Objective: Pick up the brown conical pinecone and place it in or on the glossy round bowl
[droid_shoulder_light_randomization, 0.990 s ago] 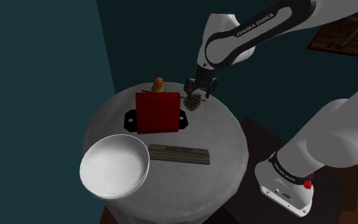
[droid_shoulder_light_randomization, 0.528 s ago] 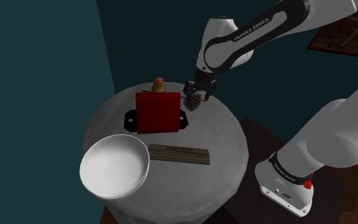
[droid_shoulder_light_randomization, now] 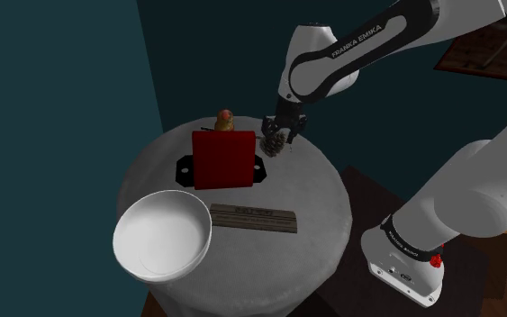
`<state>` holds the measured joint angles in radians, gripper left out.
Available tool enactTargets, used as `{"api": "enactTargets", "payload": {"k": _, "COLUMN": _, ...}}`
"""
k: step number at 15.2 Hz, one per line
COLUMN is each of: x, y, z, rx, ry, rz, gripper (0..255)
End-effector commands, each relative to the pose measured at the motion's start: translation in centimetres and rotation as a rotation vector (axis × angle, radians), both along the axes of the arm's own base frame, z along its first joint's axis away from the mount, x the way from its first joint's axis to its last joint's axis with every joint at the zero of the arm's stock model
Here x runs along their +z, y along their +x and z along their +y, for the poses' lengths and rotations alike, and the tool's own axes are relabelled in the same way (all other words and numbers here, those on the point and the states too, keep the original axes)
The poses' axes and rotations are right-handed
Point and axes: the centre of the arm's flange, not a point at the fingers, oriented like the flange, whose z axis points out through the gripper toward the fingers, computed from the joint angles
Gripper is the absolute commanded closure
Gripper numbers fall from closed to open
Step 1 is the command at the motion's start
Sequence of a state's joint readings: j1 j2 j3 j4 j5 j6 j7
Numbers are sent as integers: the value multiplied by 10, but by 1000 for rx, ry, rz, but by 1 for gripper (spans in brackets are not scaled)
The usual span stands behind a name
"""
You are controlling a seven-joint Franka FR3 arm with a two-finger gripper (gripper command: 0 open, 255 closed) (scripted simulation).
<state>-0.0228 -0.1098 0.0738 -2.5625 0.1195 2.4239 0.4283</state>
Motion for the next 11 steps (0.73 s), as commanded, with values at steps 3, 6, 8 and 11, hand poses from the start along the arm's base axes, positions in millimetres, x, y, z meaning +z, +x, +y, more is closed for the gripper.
{"api": "enactTargets", "payload": {"k": 3, "x": -1, "y": 0, "z": 1, "rx": 0, "ry": 0, "rz": 2, "gripper": 255}}
{"api": "enactTargets", "payload": {"k": 6, "x": 10, "y": 0, "z": 0, "rx": 0, "ry": 0, "rz": 2, "gripper": 255}}
{"api": "enactTargets", "payload": {"k": 8, "x": 20, "y": 0, "z": 0, "rx": 0, "ry": 0, "rz": 2, "gripper": 255}}
{"api": "enactTargets", "payload": {"k": 11, "x": 36, "y": 0, "z": 0, "rx": 0, "ry": 0, "rz": 2, "gripper": 255}}
